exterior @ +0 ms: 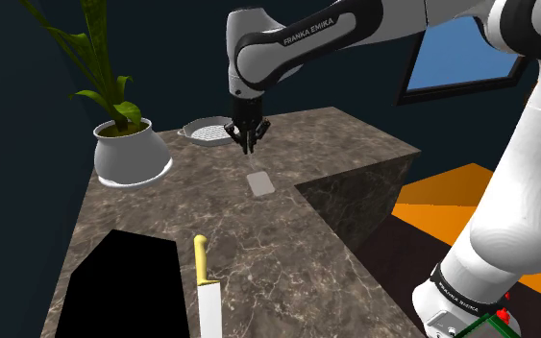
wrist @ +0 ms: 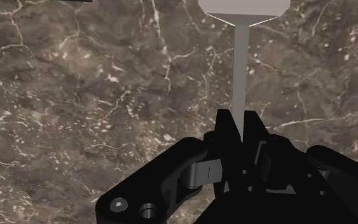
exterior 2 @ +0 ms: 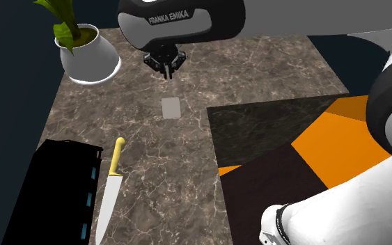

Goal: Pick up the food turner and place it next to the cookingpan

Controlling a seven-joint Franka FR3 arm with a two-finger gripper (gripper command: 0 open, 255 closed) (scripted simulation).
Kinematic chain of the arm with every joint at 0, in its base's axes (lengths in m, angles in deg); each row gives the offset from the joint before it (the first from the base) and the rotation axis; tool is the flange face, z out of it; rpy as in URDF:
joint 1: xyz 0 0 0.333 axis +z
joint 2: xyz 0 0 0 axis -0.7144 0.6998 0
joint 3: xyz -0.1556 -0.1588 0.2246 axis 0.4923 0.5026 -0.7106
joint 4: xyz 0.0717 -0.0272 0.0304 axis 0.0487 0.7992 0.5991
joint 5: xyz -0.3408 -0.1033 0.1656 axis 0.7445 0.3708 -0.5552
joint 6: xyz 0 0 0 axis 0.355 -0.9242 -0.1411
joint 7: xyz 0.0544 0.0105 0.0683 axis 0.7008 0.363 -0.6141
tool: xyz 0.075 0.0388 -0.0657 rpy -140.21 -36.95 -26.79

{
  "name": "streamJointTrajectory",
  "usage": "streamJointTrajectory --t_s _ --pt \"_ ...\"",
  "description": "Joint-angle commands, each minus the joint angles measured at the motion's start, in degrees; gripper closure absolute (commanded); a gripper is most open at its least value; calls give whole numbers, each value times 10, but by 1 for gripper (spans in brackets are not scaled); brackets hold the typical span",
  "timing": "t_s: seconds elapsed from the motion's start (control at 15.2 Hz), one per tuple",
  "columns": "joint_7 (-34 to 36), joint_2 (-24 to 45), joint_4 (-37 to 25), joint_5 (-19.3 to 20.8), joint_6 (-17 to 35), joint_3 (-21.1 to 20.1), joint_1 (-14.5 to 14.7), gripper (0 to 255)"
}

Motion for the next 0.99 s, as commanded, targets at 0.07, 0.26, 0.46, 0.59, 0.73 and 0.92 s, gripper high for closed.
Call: streamJointTrajectory --t_s 0.07,0.26,0.46,0.59,0.73,0.92 --pt "-30 37 -45 9 -8 15 -16 255" --pt "-56 78 -100 17 -22 28 -28 255" --pt "-81 124 -164 25 -41 39 -40 255" --pt "-93 148 -200 28 -52 44 -44 255" --pt "-92 151 -188 29 -38 45 -45 255" --pt "-90 156 -172 31 -17 46 -45 255"
